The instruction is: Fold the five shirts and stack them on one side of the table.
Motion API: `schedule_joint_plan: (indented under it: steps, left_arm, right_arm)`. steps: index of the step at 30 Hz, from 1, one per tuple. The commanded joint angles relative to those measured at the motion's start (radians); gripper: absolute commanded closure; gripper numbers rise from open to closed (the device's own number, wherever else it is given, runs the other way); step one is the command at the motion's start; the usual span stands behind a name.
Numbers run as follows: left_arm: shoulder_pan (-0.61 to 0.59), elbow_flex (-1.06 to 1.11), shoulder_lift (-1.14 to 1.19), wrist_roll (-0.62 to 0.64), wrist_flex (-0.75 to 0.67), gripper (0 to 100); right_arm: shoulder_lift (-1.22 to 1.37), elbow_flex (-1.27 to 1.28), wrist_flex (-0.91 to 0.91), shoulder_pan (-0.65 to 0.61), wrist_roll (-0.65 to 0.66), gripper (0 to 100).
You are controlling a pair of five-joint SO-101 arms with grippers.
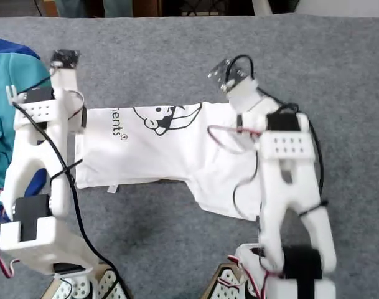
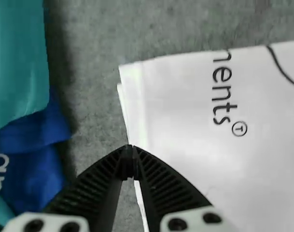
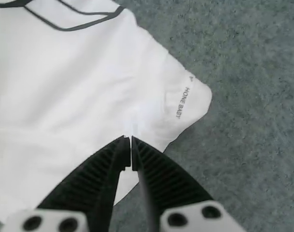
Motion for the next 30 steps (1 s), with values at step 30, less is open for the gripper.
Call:
schedule_joint_plan:
  steps: [30]
  left_arm:
    - [0.016,-0.618,0.641,-0.035,0.241,97]
  right_arm:
    - [1.264,-1.573,0.511,0.187,-0.063,98.5]
